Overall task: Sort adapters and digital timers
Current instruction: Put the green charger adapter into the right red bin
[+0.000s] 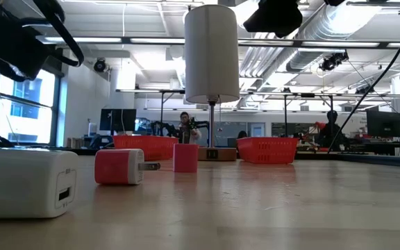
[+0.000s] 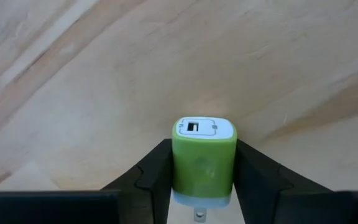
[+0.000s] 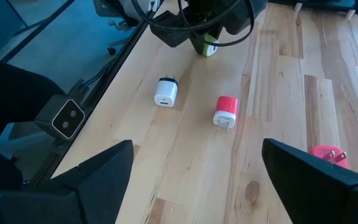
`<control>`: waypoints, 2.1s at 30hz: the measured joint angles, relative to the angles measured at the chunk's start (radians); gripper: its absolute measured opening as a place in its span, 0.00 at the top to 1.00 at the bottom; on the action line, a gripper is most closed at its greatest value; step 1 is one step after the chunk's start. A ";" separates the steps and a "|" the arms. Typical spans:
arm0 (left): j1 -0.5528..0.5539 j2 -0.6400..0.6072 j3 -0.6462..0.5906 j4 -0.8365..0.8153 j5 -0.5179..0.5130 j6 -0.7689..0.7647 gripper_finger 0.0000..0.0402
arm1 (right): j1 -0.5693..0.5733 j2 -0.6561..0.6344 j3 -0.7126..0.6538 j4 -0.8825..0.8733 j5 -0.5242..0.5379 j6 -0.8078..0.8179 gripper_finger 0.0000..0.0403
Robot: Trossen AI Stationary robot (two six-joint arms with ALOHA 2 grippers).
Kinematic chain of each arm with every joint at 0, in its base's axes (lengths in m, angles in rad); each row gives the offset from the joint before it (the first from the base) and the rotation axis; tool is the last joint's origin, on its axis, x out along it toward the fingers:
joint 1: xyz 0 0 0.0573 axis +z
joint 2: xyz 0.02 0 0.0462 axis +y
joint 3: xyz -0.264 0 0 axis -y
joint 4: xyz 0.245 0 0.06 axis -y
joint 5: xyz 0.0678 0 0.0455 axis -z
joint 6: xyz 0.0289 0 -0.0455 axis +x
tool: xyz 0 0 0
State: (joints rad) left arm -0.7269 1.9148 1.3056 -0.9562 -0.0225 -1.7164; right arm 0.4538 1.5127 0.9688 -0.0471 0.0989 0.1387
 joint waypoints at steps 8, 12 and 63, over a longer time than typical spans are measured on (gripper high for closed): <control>-0.003 -0.039 0.001 -0.008 -0.121 0.075 0.68 | 0.000 0.000 0.000 -0.001 -0.028 0.056 0.15; -0.001 -0.115 0.002 -0.043 -0.278 0.147 0.68 | 0.005 0.000 0.000 -0.001 -0.026 0.075 0.15; 0.496 -0.196 -0.002 0.925 0.528 1.116 0.67 | 0.141 0.030 -0.001 0.344 0.257 -0.473 0.15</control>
State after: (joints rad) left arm -0.2305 1.7186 1.3041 -0.0312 0.5056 -0.6000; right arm 0.5945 1.5428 0.9681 0.2967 0.3555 -0.3345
